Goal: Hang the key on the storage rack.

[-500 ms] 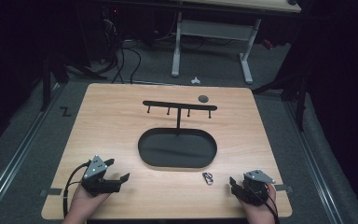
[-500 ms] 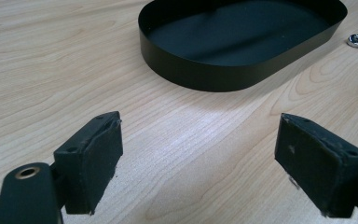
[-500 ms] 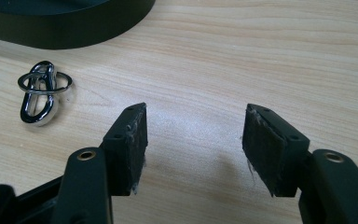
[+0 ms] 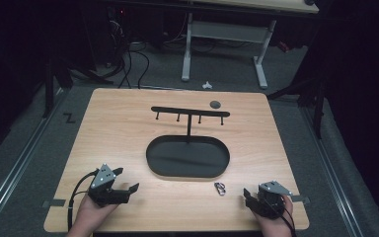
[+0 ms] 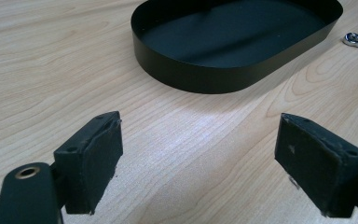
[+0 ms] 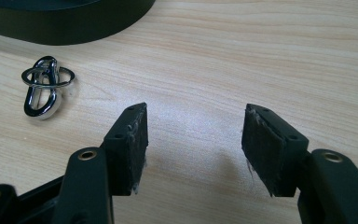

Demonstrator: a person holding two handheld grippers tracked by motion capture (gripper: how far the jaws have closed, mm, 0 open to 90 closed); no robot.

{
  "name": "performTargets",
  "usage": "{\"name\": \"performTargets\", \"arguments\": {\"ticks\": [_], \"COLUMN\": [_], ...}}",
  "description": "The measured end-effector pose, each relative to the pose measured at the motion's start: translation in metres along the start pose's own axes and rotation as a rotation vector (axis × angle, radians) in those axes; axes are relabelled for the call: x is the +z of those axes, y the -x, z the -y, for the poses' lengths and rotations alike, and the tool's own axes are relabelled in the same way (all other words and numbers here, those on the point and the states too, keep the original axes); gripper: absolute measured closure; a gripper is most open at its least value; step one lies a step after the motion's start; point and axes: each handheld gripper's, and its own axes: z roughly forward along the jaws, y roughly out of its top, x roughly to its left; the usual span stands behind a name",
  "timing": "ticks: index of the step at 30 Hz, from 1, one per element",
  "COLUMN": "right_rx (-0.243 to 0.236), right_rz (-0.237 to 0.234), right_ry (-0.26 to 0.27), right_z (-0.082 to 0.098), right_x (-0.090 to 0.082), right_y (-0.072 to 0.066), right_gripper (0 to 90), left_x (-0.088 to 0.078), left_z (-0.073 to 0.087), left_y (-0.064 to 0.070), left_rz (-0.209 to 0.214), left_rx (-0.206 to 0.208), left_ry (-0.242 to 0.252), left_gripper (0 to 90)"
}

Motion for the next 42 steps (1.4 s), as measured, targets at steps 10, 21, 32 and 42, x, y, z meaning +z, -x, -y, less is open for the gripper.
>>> {"name": "performTargets", "arguments": {"ticks": [10, 21, 32, 42], "right_rx": [-0.002, -0.011, -0.045, -0.083], "right_rz": [-0.011, -0.034, -0.064, -0.108], "right_ry": [-0.013, -0.027, -0.045, -0.039], "right_z": [0.000, 0.001, -0.002, -0.005], "right_x": [0.001, 0.004, 0.010, 0.010], "right_y": [0.000, -0.005, -0.022, -0.036], "right_gripper": [41.3, 41.6, 41.0, 33.3], "left_x": [0.001, 0.003, 0.003, 0.002], "left_z": [0.000, 0.000, 0.000, -0.001], "left_y": [0.001, 0.002, 0.002, 0.004], "left_rz": [0.008, 0.014, 0.018, 0.024], "left_rx": [0.005, 0.008, 0.011, 0.021], "left_ry": [-0.009, -0.016, -0.012, -0.011], "left_gripper": [15.5, 15.5, 15.5, 15.6]}}
